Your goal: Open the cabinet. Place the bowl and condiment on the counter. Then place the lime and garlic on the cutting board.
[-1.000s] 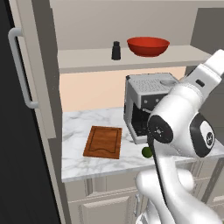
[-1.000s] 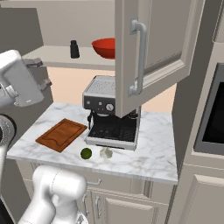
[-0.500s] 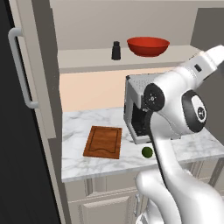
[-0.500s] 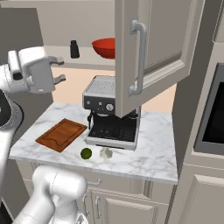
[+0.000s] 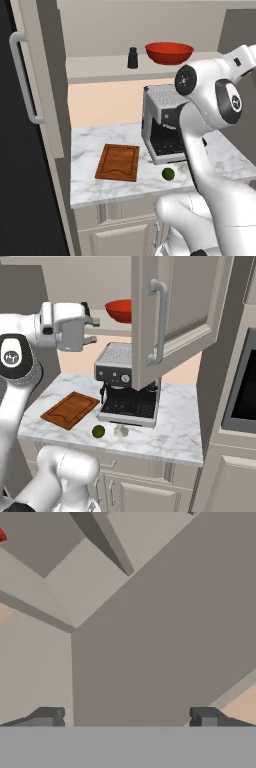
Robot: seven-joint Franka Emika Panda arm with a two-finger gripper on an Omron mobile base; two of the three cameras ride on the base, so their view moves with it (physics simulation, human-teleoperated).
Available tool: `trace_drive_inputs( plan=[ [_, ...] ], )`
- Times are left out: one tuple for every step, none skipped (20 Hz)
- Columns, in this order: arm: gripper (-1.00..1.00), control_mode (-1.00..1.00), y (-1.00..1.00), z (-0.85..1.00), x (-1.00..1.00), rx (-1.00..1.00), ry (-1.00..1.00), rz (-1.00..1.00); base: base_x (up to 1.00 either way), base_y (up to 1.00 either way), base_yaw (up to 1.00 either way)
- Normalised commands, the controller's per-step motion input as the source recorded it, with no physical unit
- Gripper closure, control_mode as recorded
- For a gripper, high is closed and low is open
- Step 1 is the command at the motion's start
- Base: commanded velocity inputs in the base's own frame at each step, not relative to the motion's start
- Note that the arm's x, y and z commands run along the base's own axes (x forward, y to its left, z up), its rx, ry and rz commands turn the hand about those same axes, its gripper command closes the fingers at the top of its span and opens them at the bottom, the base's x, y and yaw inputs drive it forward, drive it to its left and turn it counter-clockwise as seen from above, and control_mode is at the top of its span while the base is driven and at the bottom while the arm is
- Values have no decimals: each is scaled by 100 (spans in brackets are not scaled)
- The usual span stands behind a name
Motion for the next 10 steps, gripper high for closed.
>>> trace_drive_inputs(
  plan=[
    [-100,-100,-60,0,26,3,0,-16,0,0,0],
    [-100,-100,-59,0,26,4,0,-16,0,0,0],
    [-100,-100,-58,0,29,3,0,-15,0,0,0],
    [-100,-100,-53,0,31,1,0,-14,0,0,0],
    [-100,-100,-50,-1,33,0,0,-13,0,0,0],
    [-100,-100,-44,-3,36,0,0,-12,0,0,0],
    [-100,-100,-46,-1,37,0,0,-11,0,0,0],
    [-100,-100,-55,0,29,1,0,-11,0,0,0],
    [-100,-100,-64,0,21,2,0,-9,0,0,0],
    [-100,-100,-73,0,16,2,2,-9,0,0,0]
  ],
)
